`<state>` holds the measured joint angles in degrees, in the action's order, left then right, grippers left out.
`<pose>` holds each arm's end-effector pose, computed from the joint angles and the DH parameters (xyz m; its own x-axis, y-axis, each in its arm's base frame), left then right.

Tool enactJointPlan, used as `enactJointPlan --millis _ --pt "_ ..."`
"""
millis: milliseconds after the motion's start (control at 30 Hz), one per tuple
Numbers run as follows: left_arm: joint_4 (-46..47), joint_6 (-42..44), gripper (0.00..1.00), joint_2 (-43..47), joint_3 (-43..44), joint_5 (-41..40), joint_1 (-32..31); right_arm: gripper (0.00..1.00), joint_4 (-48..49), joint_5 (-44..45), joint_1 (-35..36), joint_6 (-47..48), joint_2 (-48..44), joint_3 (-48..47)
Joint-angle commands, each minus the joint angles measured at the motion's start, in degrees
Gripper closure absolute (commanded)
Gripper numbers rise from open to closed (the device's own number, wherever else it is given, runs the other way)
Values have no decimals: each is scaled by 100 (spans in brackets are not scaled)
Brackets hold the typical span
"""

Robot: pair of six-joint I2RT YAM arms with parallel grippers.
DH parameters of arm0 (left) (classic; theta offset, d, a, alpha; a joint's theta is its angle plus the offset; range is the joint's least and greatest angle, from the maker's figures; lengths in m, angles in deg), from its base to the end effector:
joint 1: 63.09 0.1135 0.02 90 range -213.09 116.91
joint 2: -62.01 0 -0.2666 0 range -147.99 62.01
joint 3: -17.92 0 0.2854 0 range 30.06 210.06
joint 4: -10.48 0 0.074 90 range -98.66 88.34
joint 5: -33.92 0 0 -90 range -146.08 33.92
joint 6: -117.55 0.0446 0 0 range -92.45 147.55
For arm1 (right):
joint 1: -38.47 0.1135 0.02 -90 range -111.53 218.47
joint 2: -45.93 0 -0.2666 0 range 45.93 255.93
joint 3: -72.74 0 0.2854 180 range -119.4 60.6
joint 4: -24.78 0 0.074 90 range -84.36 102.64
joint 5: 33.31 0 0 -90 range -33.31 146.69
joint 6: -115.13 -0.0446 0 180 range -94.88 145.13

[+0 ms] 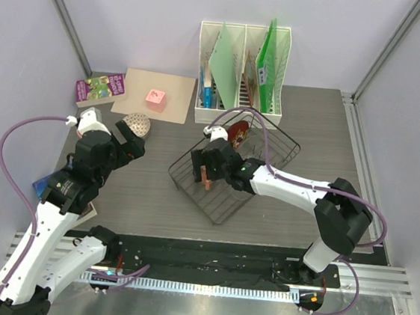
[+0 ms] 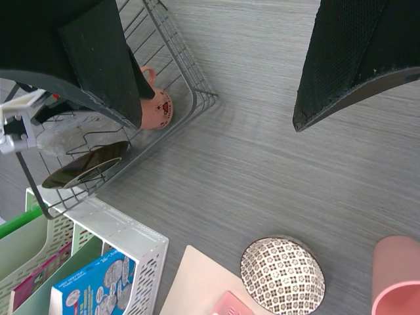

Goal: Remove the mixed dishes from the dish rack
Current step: Pick up the cup from the dish rack.

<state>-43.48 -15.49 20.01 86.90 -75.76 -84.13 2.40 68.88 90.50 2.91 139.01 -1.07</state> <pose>0.1730 -0.0505 0.3687 -0.3490 -0.5543 -0.7556 -0.2466 0.8322 -0.4966 0.2484 0.3029 0.2074 -0.6332 -0.2105 -0.7448 -0.4688 0.8700 0.1527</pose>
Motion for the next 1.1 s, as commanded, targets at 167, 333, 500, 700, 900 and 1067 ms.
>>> enactJointPlan --millis 167,333,500,700,900,1067 --pt "183 24 5 166 -147 61 -32 10 163 293 26 -107 544 -583" --pt "183 16 5 183 -252 61 -23 29 75 398 35 -116 510 -539" --pt "201 -2 6 122 -322 87 -32 67 5 469 70 -90 405 -539" --pt "245 33 7 122 -323 9 -32 91 -101 469 245 51 10 -627" --pt "333 25 7 69 -323 78 -23 99 -84 320 360 25 -1097 -627" --pt "578 -98 7 8 -436 368 -23 99 4 258 317 -186 -2116 -373"
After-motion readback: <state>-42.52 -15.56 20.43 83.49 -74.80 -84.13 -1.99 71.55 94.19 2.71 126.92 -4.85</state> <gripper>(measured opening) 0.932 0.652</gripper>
